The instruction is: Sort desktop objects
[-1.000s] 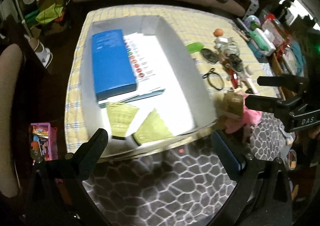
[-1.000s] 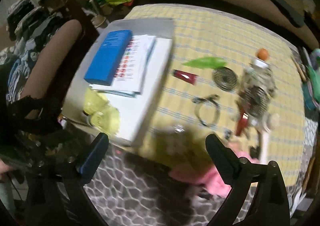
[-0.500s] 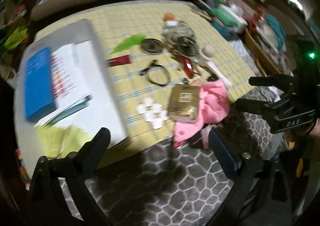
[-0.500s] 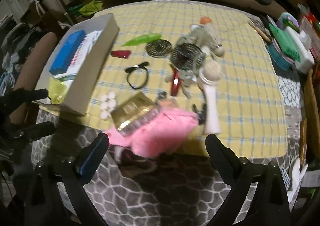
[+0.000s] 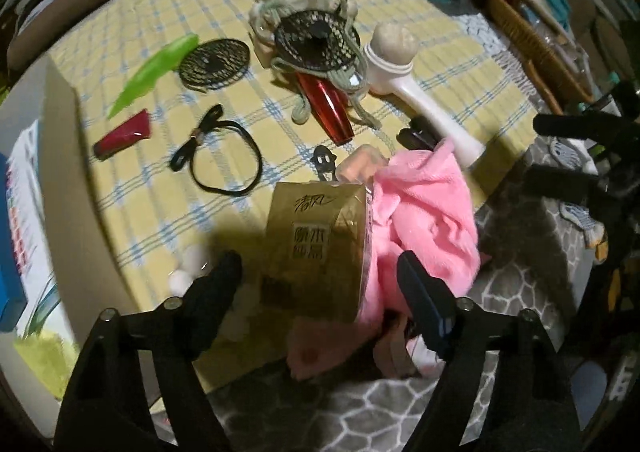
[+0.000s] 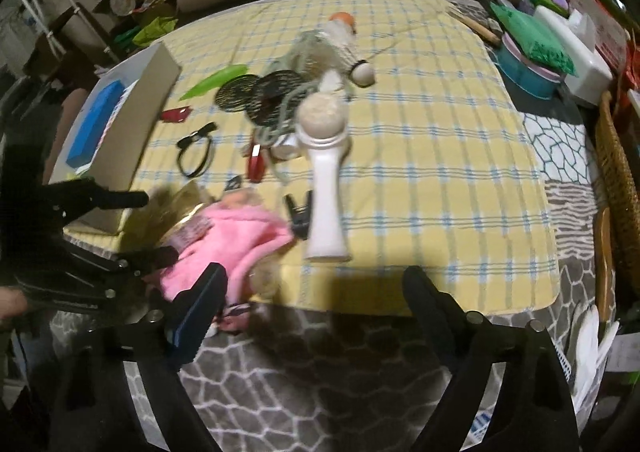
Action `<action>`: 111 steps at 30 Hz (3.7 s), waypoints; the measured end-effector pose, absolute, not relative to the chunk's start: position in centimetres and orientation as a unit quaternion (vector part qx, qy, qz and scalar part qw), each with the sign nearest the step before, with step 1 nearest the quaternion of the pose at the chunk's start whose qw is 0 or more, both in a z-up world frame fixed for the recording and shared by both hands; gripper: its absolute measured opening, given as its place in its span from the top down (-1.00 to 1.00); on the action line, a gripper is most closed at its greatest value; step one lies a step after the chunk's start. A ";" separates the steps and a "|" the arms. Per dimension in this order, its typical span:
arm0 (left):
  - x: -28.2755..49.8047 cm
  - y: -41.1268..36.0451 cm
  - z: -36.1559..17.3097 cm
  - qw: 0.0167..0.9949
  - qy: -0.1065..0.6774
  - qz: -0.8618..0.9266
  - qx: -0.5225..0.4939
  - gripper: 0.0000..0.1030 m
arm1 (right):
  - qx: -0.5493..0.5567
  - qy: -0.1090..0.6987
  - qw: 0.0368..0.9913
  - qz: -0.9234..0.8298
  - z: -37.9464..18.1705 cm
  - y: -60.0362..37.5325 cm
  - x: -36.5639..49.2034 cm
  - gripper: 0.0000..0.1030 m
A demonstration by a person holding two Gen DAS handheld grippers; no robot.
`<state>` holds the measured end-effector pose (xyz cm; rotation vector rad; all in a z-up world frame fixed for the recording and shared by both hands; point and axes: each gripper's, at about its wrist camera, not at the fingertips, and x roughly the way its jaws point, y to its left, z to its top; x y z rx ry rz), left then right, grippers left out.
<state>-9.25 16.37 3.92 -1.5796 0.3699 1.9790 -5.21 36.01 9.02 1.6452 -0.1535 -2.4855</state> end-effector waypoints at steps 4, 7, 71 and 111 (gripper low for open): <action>-10.0 16.6 2.2 0.281 0.146 0.735 -0.600 -0.44 | 0.549 -0.072 0.076 -0.829 8.0 37.4 -6.5 -0.56; -10.3 16.6 1.5 0.286 0.141 0.732 -0.602 -0.46 | 0.546 -0.086 0.078 -0.830 7.5 37.9 -7.3 -0.55; -8.3 -10.4 17.8 0.246 -0.047 0.820 -0.515 0.10 | 0.384 0.023 0.241 -0.891 31.8 12.2 -7.0 0.76; -11.3 -13.8 10.6 0.223 -0.086 0.790 -0.564 0.10 | 0.596 0.170 0.226 -0.752 5.1 0.8 -12.3 0.74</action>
